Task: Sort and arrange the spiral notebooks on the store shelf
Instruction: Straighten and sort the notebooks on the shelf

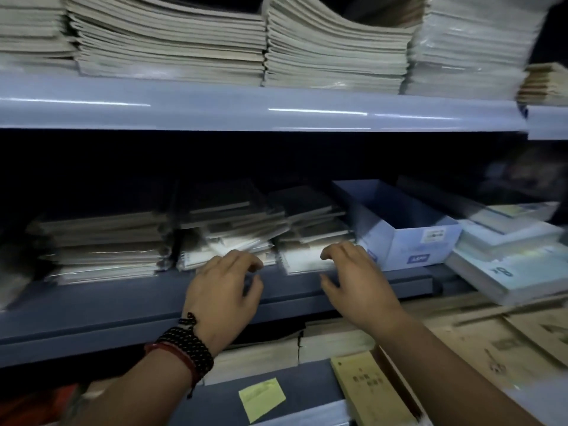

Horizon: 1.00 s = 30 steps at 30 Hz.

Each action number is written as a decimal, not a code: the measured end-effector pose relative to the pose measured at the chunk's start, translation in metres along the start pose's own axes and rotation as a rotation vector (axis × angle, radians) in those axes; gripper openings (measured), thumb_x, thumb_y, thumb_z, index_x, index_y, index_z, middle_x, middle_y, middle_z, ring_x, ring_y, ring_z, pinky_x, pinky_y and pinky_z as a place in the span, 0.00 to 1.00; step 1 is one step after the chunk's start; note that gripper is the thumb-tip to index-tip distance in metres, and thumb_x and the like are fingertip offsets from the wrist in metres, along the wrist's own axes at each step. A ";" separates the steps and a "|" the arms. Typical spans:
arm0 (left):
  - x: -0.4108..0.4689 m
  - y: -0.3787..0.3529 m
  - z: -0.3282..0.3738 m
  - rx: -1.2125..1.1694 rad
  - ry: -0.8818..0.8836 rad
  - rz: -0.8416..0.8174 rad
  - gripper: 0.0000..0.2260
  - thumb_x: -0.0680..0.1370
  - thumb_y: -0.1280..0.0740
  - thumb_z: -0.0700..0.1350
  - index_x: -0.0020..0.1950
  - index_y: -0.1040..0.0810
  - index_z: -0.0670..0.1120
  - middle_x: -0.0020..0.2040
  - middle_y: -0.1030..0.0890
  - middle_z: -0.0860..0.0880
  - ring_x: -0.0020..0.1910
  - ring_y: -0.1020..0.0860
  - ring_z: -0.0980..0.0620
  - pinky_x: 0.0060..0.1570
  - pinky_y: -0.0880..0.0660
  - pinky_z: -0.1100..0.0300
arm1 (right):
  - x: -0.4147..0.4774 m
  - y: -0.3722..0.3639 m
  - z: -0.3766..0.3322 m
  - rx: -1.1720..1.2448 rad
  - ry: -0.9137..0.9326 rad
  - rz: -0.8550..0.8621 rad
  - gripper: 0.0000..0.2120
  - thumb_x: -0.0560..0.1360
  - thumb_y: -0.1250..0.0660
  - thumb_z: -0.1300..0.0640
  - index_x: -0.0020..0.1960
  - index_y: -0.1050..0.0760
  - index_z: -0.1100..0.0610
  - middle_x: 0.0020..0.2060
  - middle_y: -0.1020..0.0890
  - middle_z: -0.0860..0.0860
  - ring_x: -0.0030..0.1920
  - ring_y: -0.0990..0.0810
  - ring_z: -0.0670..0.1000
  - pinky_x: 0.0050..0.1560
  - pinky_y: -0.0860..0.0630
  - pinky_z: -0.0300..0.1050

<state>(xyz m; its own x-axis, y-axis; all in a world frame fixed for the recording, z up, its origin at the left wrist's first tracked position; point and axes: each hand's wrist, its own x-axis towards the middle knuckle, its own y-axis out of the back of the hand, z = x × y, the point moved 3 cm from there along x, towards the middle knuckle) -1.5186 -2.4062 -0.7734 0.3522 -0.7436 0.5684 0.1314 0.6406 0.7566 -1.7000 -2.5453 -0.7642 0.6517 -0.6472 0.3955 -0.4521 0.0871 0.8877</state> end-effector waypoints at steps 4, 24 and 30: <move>-0.002 -0.005 -0.004 -0.006 0.065 0.062 0.07 0.77 0.31 0.45 0.53 0.21 0.53 0.48 0.20 0.58 0.45 0.20 0.52 0.40 0.23 0.57 | 0.011 -0.009 0.008 -0.022 -0.002 -0.024 0.15 0.79 0.37 0.51 0.65 0.29 0.50 0.61 0.28 0.47 0.61 0.30 0.50 0.61 0.29 0.47; 0.043 -0.053 0.029 -0.157 -0.256 -0.098 0.09 0.80 0.37 0.41 0.59 0.23 0.49 0.52 0.21 0.54 0.50 0.24 0.55 0.50 0.26 0.59 | 0.020 -0.046 0.009 0.028 0.017 0.064 0.15 0.76 0.42 0.51 0.60 0.25 0.52 0.56 0.25 0.47 0.56 0.27 0.48 0.63 0.31 0.46; 0.074 -0.090 0.033 -0.107 -0.317 -0.325 0.17 0.82 0.45 0.49 0.68 0.24 0.50 0.62 0.22 0.54 0.58 0.23 0.53 0.60 0.27 0.54 | 0.013 -0.052 0.006 0.003 0.017 0.011 0.30 0.77 0.57 0.46 0.70 0.27 0.53 0.68 0.25 0.48 0.72 0.31 0.49 0.78 0.45 0.50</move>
<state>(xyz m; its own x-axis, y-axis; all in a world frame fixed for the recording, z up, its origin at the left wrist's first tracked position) -1.5347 -2.5247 -0.7886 -0.0215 -0.9201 0.3911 0.2892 0.3687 0.8834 -1.6718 -2.5631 -0.8065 0.6571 -0.6329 0.4095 -0.4615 0.0918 0.8824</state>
